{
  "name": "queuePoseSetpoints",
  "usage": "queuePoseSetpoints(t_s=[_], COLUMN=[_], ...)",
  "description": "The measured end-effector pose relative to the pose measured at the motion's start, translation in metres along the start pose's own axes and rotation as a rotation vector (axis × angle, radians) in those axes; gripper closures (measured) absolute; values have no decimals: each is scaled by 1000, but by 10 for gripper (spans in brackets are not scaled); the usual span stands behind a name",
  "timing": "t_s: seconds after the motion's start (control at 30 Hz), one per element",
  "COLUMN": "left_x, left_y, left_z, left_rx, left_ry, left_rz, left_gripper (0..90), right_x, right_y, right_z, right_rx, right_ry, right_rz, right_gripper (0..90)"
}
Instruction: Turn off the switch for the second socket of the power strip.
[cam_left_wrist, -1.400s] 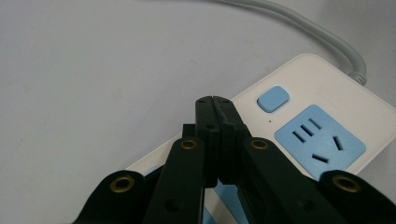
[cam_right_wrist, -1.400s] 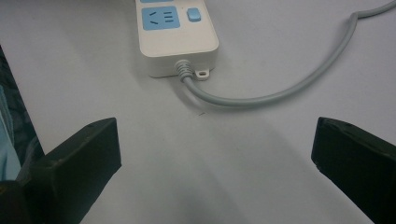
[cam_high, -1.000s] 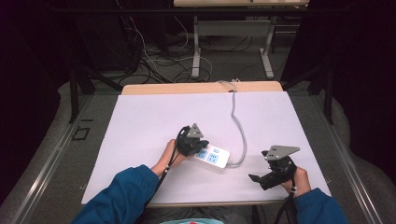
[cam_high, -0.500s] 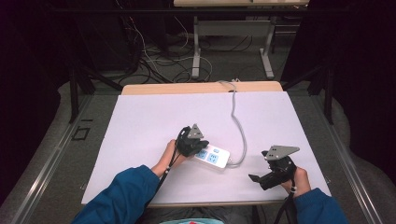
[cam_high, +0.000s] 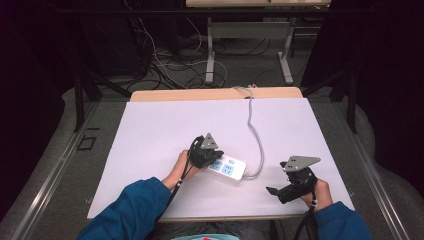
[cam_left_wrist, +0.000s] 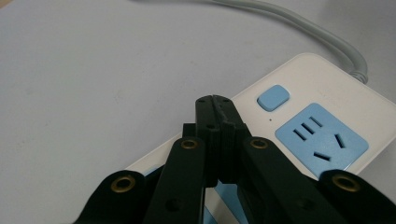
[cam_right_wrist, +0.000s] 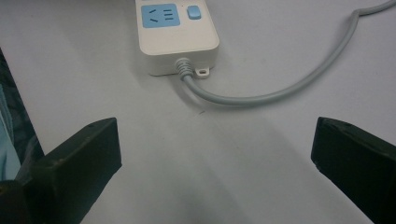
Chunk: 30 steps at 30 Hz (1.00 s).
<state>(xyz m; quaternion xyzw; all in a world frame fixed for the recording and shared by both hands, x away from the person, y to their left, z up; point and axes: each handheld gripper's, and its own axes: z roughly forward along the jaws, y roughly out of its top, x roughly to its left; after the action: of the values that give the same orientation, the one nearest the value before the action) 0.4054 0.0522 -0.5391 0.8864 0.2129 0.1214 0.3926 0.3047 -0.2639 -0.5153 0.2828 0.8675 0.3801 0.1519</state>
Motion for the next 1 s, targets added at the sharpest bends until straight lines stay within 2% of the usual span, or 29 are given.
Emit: queuePoseSetpoints(t_s=[1.0], left_x=[-2], left_y=[-1], left_z=[1], left_rx=[2], left_ry=[10], left_rz=[13], left_gripper=[900], right_x=[-1], right_y=[0], right_z=[1], right_rx=[6], right_ry=[0], right_rz=[-11], right_gripper=[9])
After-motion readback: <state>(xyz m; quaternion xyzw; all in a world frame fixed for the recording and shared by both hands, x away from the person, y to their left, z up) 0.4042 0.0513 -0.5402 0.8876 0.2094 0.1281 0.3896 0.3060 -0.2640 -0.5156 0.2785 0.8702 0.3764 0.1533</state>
